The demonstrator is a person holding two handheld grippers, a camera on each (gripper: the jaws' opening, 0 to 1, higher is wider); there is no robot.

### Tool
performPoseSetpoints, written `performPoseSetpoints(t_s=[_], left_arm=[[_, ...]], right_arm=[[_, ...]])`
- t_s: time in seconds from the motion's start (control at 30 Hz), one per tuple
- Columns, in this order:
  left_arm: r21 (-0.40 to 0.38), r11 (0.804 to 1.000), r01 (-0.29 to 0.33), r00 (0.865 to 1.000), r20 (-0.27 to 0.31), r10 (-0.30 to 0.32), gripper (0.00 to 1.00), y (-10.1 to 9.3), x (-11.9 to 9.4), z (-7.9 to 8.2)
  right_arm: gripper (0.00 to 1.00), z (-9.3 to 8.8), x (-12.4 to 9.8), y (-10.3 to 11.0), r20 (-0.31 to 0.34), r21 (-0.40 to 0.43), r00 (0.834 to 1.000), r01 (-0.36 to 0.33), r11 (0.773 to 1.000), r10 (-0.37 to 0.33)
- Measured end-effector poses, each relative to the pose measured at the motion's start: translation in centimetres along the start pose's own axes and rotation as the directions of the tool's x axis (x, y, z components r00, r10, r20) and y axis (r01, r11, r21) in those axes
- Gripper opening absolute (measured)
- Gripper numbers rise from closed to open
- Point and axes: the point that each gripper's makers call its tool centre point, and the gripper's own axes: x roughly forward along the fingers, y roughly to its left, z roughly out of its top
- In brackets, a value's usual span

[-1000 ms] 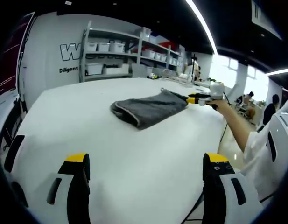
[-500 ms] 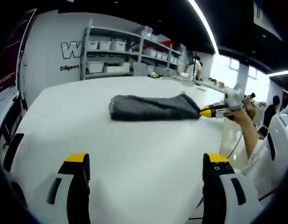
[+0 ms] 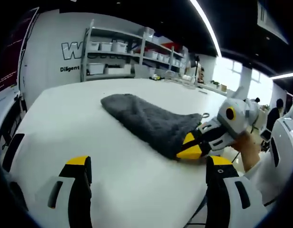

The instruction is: Open the folded towel by lifting each exposed corner and separating the folded layers until the towel lies flat within the target outline without major curled edges

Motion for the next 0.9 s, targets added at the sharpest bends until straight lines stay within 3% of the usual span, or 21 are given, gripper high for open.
performPoseSetpoints(t_s=[0.1, 0.23, 0.37, 0.43, 0.5, 0.57, 0.67, 0.73, 0.77, 0.8, 0.9], left_arm=[[-0.004, 1.0, -0.016, 1.0, 0.002, 0.016, 0.99, 0.3, -0.4, 0.0], [-0.003, 1.0, -0.031, 1.0, 0.0, 0.031, 0.99, 0.5, -0.7, 0.0], [0.003, 1.0, -0.03, 1.0, 0.009, 0.03, 0.99, 0.5, -0.6, 0.4], [0.007, 1.0, -0.026, 1.0, 0.01, 0.026, 0.99, 0.5, -0.4, 0.6], [0.008, 1.0, -0.023, 1.0, 0.011, 0.023, 0.99, 0.5, -0.2, 0.6], [0.009, 1.0, -0.023, 1.0, 0.01, 0.023, 0.99, 0.7, -0.1, 0.7], [0.009, 1.0, -0.021, 1.0, 0.01, 0.021, 0.99, 0.7, 0.0, 0.7], [0.01, 1.0, -0.02, 1.0, 0.009, 0.02, 0.99, 0.7, 0.0, 0.7], [0.013, 1.0, -0.018, 1.0, 0.008, 0.018, 0.99, 0.6, 0.0, 0.8], [0.013, 1.0, -0.016, 1.0, 0.009, 0.016, 0.99, 0.6, 0.0, 0.8], [0.015, 1.0, -0.014, 1.0, 0.009, 0.014, 0.99, 0.5, -0.1, 0.8]], right_arm=[[0.03, 0.5, 0.7, 0.6, 0.011, -0.011, 1.0, -0.02, 1.0, 0.02], [0.04, 0.5, -1.4, 0.7, 0.036, -0.035, 0.999, -0.035, 0.999, 0.036], [0.16, 1.6, -6.2, -1.0, 0.114, -0.044, 0.993, 0.023, 0.999, -0.017], [0.22, 2.8, -9.9, -2.9, 0.201, 0.011, 0.976, 0.088, 0.996, -0.088], [0.29, 3.2, -12.2, -4.2, 0.23, 0.039, 0.963, 0.138, 0.99, -0.143], [0.36, 2.8, -16.0, -7.0, 0.212, 0.027, 0.937, 0.279, 0.96, -0.278], [0.52, 1.4, -19.7, -9.3, 0.145, 0.002, 0.907, 0.399, 0.917, -0.395], [0.7, 0.9, -20.7, -10.0, 0.126, 0.03, 0.893, 0.431, 0.902, -0.431], [0.79, 0.2, -21.8, -10.7, 0.105, 0.082, 0.88, 0.456, 0.886, -0.463], [0.89, -0.2, -22.2, -10.9, 0.094, 0.109, 0.878, 0.46, 0.881, -0.47], [0.97, -1.1, -22.9, -11.2, 0.066, 0.152, 0.869, 0.477, 0.866, -0.491]])
